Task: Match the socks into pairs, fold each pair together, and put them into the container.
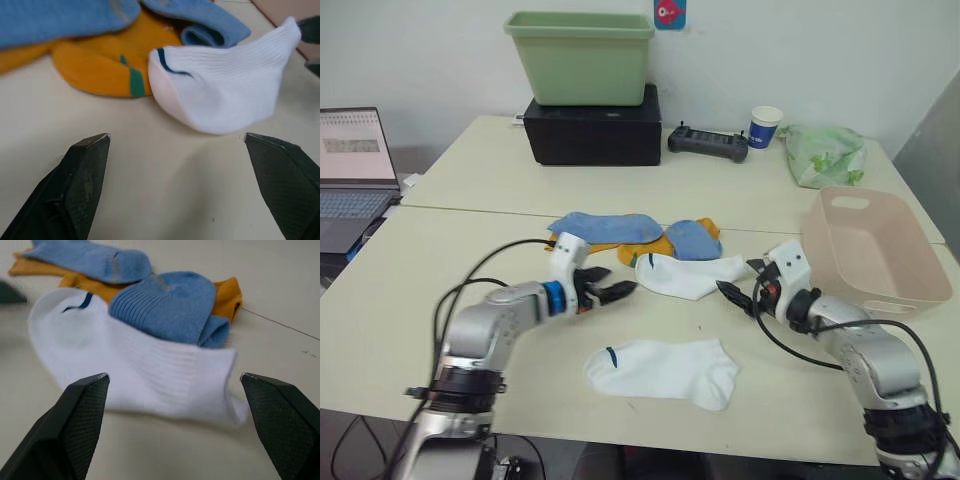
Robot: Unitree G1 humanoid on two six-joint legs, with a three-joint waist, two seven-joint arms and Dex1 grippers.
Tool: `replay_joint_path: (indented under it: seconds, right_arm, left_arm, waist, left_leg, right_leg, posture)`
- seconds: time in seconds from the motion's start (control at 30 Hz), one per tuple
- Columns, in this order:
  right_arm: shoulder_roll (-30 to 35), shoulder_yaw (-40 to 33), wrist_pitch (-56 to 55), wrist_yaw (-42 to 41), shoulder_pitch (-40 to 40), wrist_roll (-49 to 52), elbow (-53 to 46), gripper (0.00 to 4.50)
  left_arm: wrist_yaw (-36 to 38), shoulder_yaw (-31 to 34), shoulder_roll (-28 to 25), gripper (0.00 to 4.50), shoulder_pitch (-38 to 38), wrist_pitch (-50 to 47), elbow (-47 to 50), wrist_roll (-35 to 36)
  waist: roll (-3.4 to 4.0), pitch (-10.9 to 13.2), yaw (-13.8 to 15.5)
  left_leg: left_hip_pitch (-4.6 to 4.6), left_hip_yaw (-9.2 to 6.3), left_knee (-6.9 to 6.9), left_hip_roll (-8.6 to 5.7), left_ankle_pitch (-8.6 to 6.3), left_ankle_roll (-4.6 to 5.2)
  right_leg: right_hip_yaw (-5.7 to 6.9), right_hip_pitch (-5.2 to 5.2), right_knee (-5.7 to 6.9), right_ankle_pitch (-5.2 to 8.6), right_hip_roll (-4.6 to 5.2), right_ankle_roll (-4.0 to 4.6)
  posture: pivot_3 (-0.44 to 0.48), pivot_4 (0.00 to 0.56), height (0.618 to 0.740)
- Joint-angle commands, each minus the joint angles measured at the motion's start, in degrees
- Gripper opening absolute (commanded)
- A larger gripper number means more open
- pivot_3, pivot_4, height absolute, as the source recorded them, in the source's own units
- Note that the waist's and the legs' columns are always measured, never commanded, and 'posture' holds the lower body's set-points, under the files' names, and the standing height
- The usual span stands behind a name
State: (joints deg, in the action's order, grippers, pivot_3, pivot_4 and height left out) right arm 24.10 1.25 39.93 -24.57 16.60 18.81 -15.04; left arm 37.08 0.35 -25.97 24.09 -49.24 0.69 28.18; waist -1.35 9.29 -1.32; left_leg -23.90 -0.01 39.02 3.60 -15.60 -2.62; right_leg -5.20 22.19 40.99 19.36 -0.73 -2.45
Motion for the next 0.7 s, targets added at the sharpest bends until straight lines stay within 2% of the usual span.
replay_joint_path:
  seconds: [0.03,0.07,0.2,0.43,0.57,0.63,0.7]
  right_arm:
    - [-0.62,-1.45,0.57,1.41,1.94,-0.39,1.20,4.50]
    - [-0.68,-1.01,0.32,1.64,2.70,-0.98,2.23,4.50]
    - [-1.87,-1.78,1.44,3.34,3.20,-0.86,1.82,4.50]
    - [-1.59,-0.94,2.46,2.02,0.14,-0.14,-3.54,2.14]
    - [-1.43,-0.85,3.37,1.97,-0.60,-0.13,-6.06,0.64]
    - [-0.77,-1.23,4.00,1.35,-0.81,0.35,-7.51,0.02]
    - [-0.46,-1.78,5.00,1.19,-0.87,1.02,-8.75,0.02]
  left_arm:
    - [-2.63,0.35,1.24,4.47,0.88,-2.19,0.89,-0.15]
    - [-2.75,0.12,2.39,4.47,1.18,-2.68,0.38,0.44]
    - [-4.93,-0.96,6.17,3.62,2.71,-1.84,-2.42,-1.15]
    - [-5.29,-1.63,8.85,1.38,3.26,-1.94,-3.00,-1.78]
    - [-5.12,-1.78,9.71,0.08,2.94,-2.45,-2.49,-1.47]
    - [-4.84,-0.84,8.85,0.00,2.07,-3.00,-0.71,-0.90]
    - [-4.63,0.13,7.89,0.00,1.09,-3.68,1.12,-0.19]
  waist:
    - [0.01,-0.01,0.03]
    - [0.01,-0.01,0.03]
    - [0.08,-0.04,-0.01]
    - [0.08,-0.04,-0.10]
    - [0.08,-0.04,-0.21]
    - [0.08,-0.04,-0.21]
    - [0.08,-0.04,-0.31]
  left_leg:
    - [0.00,0.00,-0.02,0.00,0.06,-0.10]
    - [0.01,0.01,-0.03,0.01,0.08,-0.14]
    - [0.03,0.03,-0.03,0.00,0.06,-0.11]
    - [0.02,0.02,-0.05,0.00,0.07,-0.12]
    - [0.02,0.03,-0.05,0.00,0.05,-0.08]
    - [0.02,0.00,-0.05,0.01,0.05,-0.09]
    - [0.02,-0.02,-0.05,0.03,0.06,-0.11]
  right_leg:
    - [0.00,0.00,0.00,0.00,0.01,0.00]
    - [0.00,0.00,-0.01,0.00,0.00,0.00]
    - [-0.01,0.00,0.04,0.00,0.00,0.00]
    - [0.00,0.00,0.01,0.00,-0.01,0.00]
    - [-0.02,0.00,0.02,0.00,-0.01,0.00]
    - [0.00,0.01,0.02,0.00,-0.04,0.00]
    - [0.00,0.01,0.02,0.00,-0.05,0.00]
  posture:
    - [0.000,0.150,0.696]
    - [0.000,0.150,0.696]
    - [0.000,0.150,0.696]
    - [0.000,0.150,0.696]
    - [0.000,0.150,0.696]
    - [0.000,0.150,0.696]
    - [0.000,0.150,0.696]
